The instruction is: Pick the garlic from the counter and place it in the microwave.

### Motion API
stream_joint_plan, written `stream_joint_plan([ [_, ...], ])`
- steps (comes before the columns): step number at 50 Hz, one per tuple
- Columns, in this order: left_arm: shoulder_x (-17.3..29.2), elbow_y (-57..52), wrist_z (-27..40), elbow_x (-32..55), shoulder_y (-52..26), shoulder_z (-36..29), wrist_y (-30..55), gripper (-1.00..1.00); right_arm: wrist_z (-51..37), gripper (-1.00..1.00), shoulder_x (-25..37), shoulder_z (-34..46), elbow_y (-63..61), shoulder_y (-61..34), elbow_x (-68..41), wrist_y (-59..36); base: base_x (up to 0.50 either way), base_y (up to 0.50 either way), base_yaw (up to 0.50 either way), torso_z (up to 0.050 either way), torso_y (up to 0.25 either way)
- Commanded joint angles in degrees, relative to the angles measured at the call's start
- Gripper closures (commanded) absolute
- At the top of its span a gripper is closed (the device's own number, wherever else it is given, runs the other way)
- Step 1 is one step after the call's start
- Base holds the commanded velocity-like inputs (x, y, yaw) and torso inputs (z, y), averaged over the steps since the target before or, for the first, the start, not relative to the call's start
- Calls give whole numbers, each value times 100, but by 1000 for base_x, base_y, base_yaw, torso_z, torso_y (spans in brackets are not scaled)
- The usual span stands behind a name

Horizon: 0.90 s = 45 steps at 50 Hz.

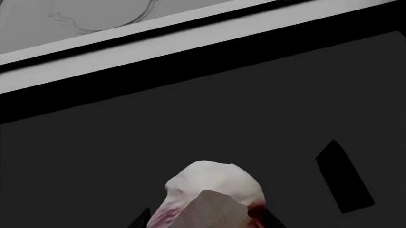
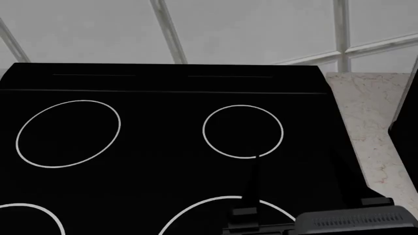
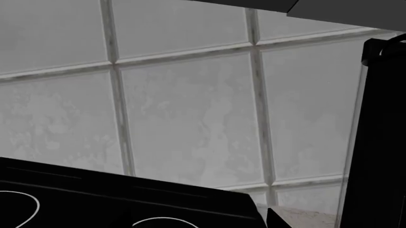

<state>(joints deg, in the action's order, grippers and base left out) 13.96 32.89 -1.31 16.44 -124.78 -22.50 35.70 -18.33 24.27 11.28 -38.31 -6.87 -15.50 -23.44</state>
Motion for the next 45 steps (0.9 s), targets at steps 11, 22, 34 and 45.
stream_joint_plan([
  [11, -247, 1137, -12, 182, -563, 57, 383, 100, -8, -100, 26, 35, 34, 6, -17, 26, 0, 0, 0, 0, 1],
  [22, -338, 1637, 144, 201, -766, 194, 528, 100, -11, -100, 35, 52, 66, 31, -18, 74, 0, 0, 0, 0, 0],
  [34, -417, 2106, 340, 215, -970, 421, 769, 100, -28, -100, 58, 48, 46, 52, -32, 85, 0, 0, 0, 0, 0],
  [45, -620, 2346, 318, -439, -1017, 1228, 1282, 100, -45, -100, 82, 39, 9, 44, -64, 52, 0, 0, 0, 0, 0],
])
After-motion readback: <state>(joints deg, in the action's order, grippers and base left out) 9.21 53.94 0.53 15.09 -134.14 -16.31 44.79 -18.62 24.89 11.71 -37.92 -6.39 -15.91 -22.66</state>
